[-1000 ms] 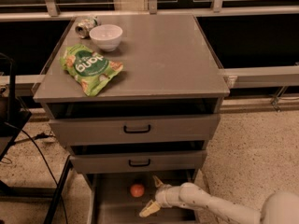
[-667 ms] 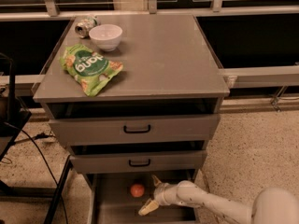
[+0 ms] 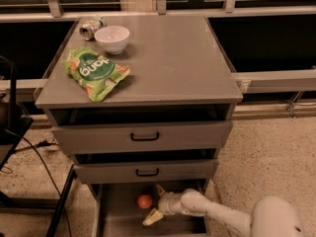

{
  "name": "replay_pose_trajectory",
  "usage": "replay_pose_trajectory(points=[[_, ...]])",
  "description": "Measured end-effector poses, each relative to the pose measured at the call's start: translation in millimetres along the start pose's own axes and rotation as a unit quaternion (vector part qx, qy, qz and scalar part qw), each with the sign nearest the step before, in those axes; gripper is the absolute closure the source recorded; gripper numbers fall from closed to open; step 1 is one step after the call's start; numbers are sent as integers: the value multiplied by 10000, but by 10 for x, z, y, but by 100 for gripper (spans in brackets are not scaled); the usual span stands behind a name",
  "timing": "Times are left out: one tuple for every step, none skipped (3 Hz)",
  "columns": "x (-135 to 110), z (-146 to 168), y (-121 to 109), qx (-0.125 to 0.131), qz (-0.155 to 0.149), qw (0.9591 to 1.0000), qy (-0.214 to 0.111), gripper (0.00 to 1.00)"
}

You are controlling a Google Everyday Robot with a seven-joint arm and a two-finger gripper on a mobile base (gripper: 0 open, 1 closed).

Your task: Pick apple from bottom drawer and place on counter

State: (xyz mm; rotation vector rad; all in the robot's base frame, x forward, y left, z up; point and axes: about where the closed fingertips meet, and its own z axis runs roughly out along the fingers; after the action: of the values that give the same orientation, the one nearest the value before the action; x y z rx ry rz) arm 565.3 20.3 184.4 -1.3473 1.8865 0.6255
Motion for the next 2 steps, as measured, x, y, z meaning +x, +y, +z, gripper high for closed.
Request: replay_pose_trajectory(points=[[12, 273, -53, -123, -55, 9999, -60, 0], [1, 442, -82, -214, -91, 9997, -83, 0]])
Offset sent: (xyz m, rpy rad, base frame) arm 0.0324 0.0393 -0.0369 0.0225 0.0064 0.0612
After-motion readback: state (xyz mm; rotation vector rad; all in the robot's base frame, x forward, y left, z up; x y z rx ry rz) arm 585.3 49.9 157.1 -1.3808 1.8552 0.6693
